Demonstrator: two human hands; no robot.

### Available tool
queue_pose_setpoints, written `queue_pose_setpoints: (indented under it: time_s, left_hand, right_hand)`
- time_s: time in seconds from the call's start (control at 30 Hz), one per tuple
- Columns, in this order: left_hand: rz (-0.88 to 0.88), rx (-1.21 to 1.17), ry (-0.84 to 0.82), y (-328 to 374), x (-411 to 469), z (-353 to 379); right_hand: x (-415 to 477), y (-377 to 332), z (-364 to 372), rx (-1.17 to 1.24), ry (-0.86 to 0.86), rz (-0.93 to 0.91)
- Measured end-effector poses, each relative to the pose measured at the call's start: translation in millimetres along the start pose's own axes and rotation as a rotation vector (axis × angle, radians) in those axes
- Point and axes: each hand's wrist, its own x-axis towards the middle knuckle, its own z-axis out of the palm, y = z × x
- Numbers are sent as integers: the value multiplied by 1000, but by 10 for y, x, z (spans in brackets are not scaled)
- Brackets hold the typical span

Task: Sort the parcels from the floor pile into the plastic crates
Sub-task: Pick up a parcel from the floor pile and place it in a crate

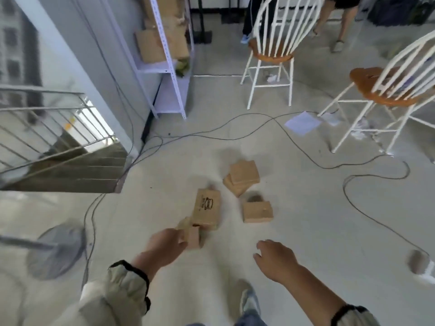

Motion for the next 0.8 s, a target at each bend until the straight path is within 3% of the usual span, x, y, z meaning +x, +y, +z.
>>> queue_pose_setpoints:
  time_s: [0.17,0.4,0.53,0.67,0.8]
  left_hand:
    - [-131,-53,-4,-420,1030,992]
    - [-316,90,-80,-1366,2561,3135]
    - [-380,138,-12,-1857,3306,3937]
    - [-475,95,75,-2182,3828,4407]
    - [-441,88,92,-2267,4029,4583]
  right_hand:
    - [1454,-225,632,-139,-69,-173]
    - [3726,-238,2195,-542,-154,-303]
    - [4822,-454,3072,-665,-138,-376]
    - [5501,-696,3594,-642,-156,-404]
    - [5711,-782,3721,-483,-179,-413]
